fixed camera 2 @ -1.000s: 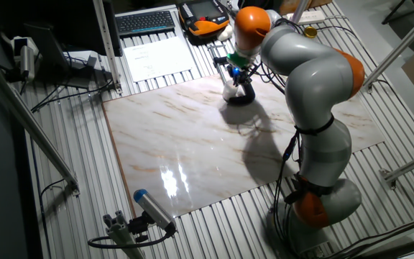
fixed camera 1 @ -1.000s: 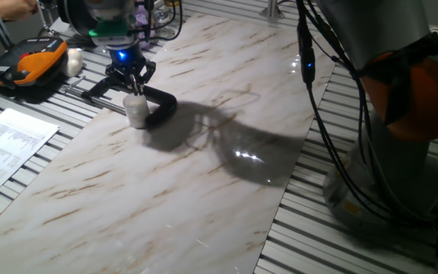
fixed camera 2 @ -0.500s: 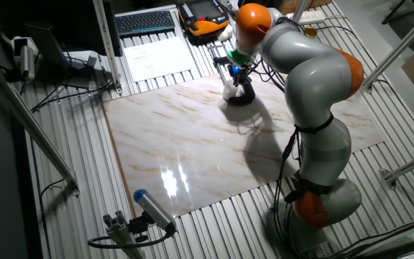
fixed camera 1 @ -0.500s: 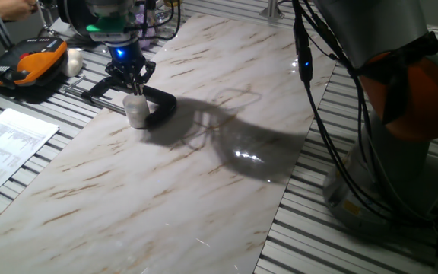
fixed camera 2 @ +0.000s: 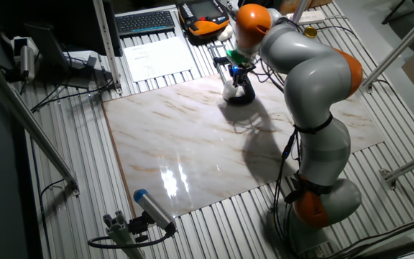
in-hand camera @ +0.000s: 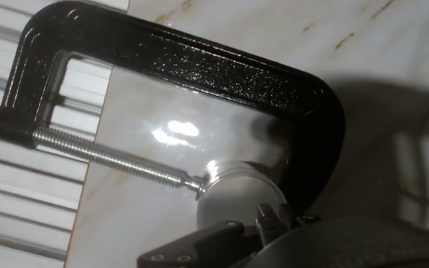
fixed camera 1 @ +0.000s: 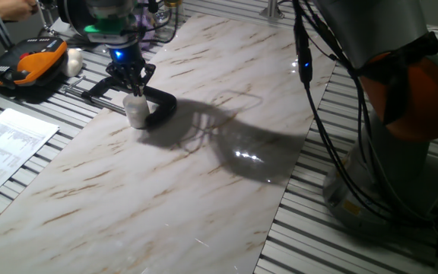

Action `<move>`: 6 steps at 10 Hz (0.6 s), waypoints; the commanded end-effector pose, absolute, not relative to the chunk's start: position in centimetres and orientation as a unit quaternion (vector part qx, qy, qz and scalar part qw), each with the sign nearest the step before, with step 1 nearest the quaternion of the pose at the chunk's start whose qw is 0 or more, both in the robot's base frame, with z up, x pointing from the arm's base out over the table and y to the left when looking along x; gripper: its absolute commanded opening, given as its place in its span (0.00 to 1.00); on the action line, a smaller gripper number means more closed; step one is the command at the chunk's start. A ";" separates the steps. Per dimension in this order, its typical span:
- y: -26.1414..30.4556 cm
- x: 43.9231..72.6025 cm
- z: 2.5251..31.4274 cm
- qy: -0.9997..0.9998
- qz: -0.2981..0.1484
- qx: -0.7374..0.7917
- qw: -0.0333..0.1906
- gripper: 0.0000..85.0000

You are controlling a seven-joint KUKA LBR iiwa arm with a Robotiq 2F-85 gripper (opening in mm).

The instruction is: Unscrew the lid from the jar

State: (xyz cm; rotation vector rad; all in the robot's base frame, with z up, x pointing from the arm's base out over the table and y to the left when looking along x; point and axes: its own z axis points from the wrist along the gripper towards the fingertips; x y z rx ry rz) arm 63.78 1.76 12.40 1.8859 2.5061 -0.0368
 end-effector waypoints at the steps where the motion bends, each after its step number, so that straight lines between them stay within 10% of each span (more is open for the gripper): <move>1: 1.7 63.8 12.4 0.796 -0.016 0.605 0.006 0.20; 4: 1.8 63.8 12.3 0.795 -0.009 0.607 0.007 0.60; 6: 1.8 63.8 12.3 0.795 -0.005 0.606 0.008 0.60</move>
